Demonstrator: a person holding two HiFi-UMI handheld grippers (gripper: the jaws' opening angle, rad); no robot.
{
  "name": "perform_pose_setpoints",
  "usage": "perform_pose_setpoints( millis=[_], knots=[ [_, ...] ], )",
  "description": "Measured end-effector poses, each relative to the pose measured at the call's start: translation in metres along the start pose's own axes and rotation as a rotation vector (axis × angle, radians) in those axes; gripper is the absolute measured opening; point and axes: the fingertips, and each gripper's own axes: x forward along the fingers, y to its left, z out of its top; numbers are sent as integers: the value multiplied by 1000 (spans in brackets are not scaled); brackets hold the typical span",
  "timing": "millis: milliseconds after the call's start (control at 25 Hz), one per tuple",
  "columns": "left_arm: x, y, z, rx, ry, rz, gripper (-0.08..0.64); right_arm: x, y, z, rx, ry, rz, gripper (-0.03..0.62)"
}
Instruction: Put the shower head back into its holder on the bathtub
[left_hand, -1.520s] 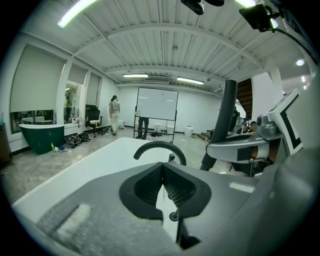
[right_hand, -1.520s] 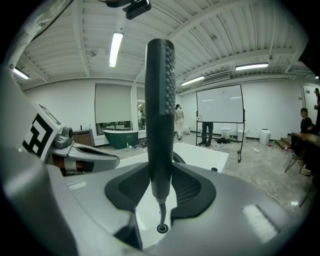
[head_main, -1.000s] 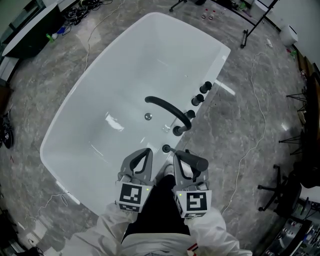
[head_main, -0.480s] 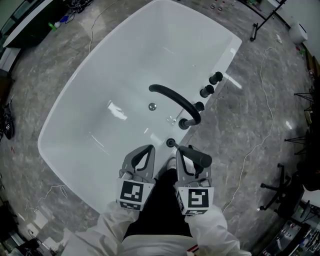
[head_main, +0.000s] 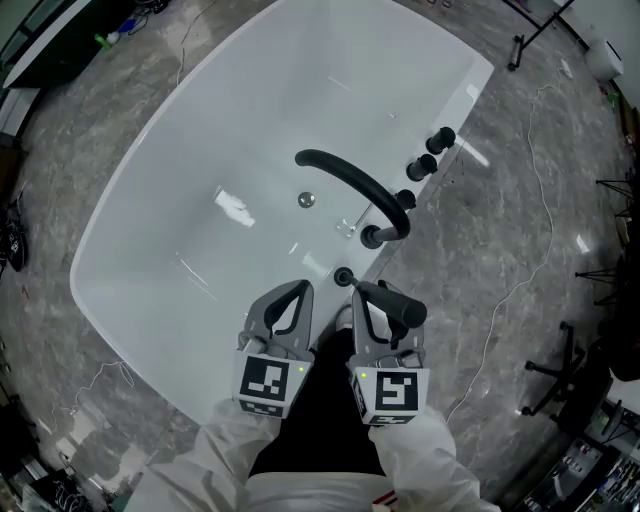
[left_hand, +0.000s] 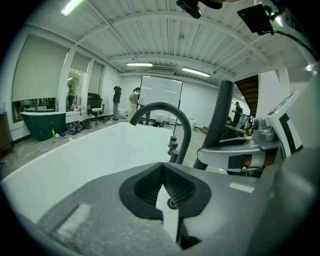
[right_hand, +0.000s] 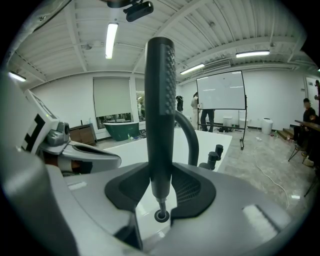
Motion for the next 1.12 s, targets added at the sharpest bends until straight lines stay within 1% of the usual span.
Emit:
perform_pose_setpoints(
  millis=[440,640,800,960,1040,1120],
  knots=[
    [6,8,-17,-30,16,23,-2,13,9,-15,-15,27,27,137],
    [11,7,-28,-46,33,15,-2,19,10,-28,-20,48,31,137],
    [13,5,-38,-58,45,19,-2,26,12,-34,10,62,33,137],
    [13,1,-49,-61,73,9,-2,28,12,-49,-2,83,39,137],
    [17,1,-50,-60,75,7,-2,33,12,-50,7,90,42,137],
    [19,1,-53,-58,77,5,-2,37,10,-57,-8,93,46,137]
  ],
)
